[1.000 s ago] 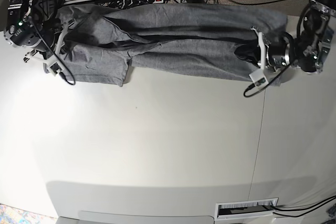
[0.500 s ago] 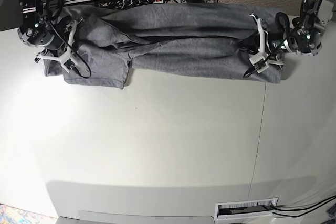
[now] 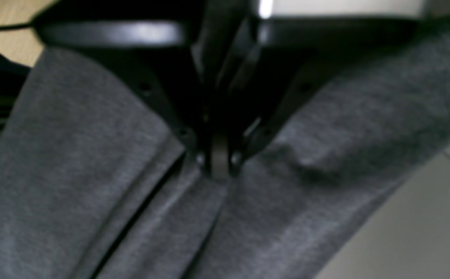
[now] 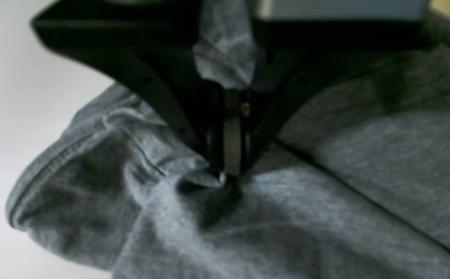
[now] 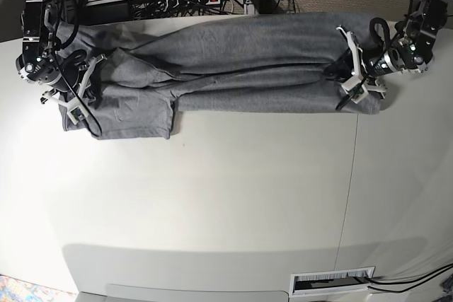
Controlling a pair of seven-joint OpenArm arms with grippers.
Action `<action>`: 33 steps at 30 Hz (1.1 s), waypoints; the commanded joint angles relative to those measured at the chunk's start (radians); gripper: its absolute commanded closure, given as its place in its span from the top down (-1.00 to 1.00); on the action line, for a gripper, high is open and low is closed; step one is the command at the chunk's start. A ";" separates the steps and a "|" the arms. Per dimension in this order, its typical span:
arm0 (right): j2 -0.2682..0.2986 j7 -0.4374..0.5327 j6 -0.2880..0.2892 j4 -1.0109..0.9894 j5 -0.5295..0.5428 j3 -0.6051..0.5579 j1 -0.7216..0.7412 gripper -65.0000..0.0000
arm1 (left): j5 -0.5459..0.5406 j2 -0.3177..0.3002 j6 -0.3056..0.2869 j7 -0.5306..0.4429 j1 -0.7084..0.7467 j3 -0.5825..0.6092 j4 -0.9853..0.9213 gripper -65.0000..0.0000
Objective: Fold the T-shirt properly
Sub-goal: 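Move the left gripper to the folded hem end and grasp it, then grasp the collar end with the right gripper and smooth the folded strip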
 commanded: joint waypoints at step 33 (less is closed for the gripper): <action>-0.093 -0.156 -0.013 0.202 0.194 0.004 0.119 -0.33 | -0.089 -0.014 0.037 0.089 -0.230 -0.003 -0.086 -1.00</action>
